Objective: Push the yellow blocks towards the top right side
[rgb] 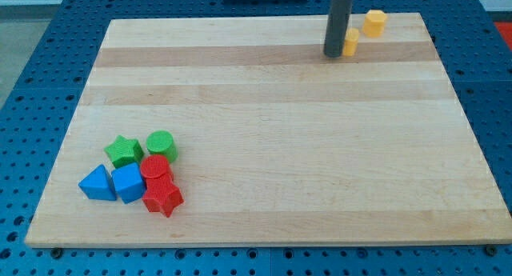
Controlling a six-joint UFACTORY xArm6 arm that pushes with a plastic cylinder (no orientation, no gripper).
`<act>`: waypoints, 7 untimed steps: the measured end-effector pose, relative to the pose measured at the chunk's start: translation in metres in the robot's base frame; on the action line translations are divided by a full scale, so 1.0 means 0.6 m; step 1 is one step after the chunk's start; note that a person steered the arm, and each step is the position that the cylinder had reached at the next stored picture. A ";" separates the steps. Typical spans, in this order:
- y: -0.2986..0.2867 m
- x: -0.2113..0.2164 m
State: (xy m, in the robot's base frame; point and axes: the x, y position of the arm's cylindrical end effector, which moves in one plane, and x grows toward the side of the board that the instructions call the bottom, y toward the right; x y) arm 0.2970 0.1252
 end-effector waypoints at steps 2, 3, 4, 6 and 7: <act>0.034 -0.020; 0.025 -0.032; 0.004 -0.032; 0.002 -0.051; 0.009 -0.062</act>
